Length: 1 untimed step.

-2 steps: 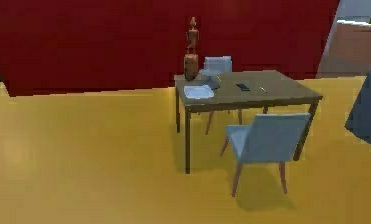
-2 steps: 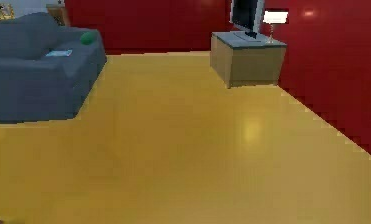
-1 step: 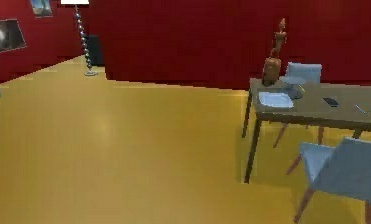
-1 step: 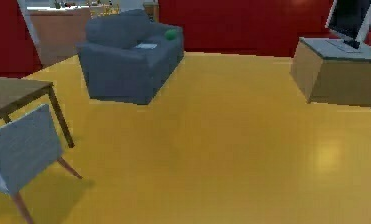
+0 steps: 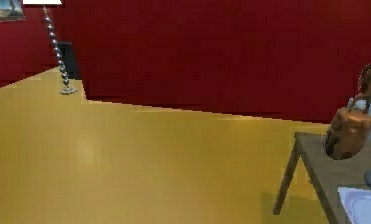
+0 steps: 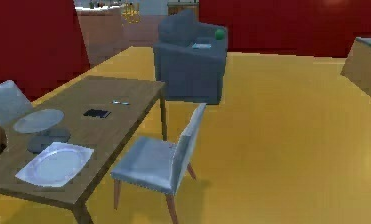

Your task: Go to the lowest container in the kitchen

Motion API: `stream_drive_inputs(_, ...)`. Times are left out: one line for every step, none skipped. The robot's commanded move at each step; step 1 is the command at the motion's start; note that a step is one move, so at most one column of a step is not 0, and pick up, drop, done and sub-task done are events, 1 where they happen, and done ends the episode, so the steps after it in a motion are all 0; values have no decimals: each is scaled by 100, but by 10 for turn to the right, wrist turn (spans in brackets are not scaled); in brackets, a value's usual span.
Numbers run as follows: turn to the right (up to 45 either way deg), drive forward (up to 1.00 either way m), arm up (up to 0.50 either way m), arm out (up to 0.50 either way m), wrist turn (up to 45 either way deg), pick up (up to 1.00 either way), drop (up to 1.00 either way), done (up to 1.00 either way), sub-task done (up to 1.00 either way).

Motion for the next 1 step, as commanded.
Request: stream_drive_inputs(-30,0,0,0,0,0,0,0,0)
